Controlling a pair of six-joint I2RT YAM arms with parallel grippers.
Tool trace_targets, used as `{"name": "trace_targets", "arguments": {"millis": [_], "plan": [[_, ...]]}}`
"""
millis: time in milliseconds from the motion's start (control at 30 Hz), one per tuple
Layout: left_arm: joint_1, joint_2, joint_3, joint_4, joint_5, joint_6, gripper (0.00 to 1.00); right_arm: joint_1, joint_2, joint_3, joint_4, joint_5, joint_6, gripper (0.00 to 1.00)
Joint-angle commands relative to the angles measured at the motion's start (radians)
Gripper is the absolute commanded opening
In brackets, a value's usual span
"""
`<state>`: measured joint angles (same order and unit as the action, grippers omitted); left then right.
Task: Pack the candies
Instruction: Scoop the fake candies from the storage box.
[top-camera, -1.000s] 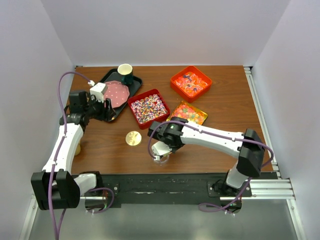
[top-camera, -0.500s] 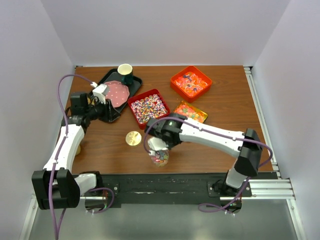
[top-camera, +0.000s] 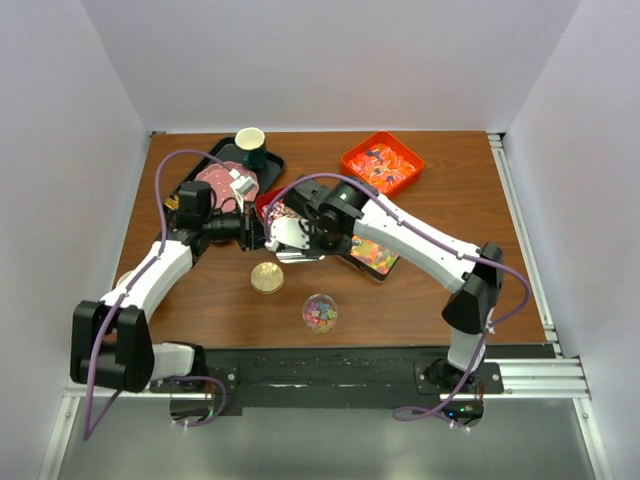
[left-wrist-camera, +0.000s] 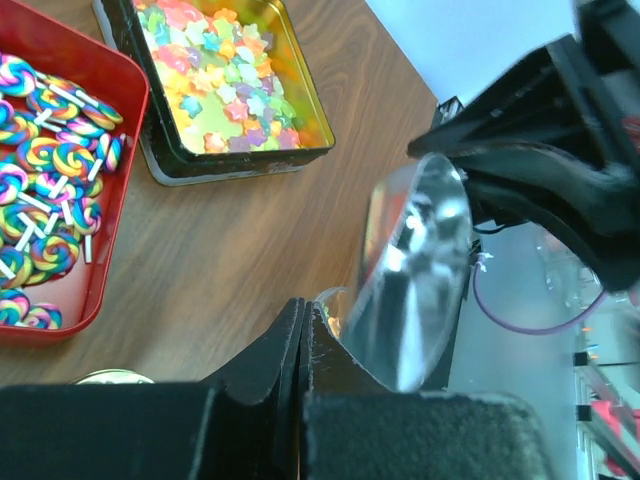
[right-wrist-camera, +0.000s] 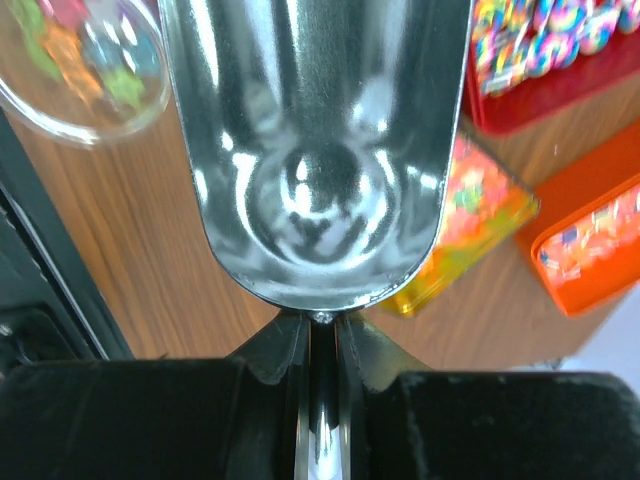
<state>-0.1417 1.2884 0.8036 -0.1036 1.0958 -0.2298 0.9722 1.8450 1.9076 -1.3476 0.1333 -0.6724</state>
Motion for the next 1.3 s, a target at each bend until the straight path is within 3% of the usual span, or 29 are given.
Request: {"name": "trace_targets", "arguments": {"millis": [0,200,300,367,433,567,767,1000,1133,1267], "plan": [[-0.018,0.06,0.037,0.09,0.055,-0.068,0.0,-0.003,0.023,0.146,-0.028,-0.096,0.056,0.0],[-0.022,0.13,0.1,0.075,0.03,-0.048,0.0,-0.009,0.026,0.177,-0.031,-0.09,0.041,0.0],[-0.022,0.131,0.146,-0.083,-0.089,0.051,0.0,-0.088,-0.007,0.136,-0.056,-0.066,-0.005,0.0],[-0.022,0.144,0.134,-0.093,-0.102,0.069,0.0,-0.19,-0.023,0.107,-0.08,-0.035,-0.059,0.0],[-0.041,0.164,0.12,-0.084,-0.1,0.084,0.0,-0.254,-0.038,0.059,-0.093,0.094,-0.205,0.0],[-0.123,0.239,0.079,0.078,-0.117,0.069,0.0,-0.314,-0.073,-0.054,-0.012,0.292,-0.461,0.0],[-0.234,0.391,0.032,0.437,-0.123,-0.161,0.0,-0.369,-0.087,-0.255,0.189,0.514,-0.815,0.0],[-0.328,0.526,0.121,0.49,-0.129,-0.227,0.0,-0.428,-0.007,-0.338,0.41,0.709,-1.064,0.0],[-0.332,0.566,0.112,0.551,-0.117,-0.281,0.0,-0.451,0.063,-0.306,0.445,0.752,-1.105,0.0],[-0.332,0.586,0.106,0.587,-0.114,-0.296,0.0,-0.467,0.062,-0.373,0.554,0.769,-1.24,0.0]]}}
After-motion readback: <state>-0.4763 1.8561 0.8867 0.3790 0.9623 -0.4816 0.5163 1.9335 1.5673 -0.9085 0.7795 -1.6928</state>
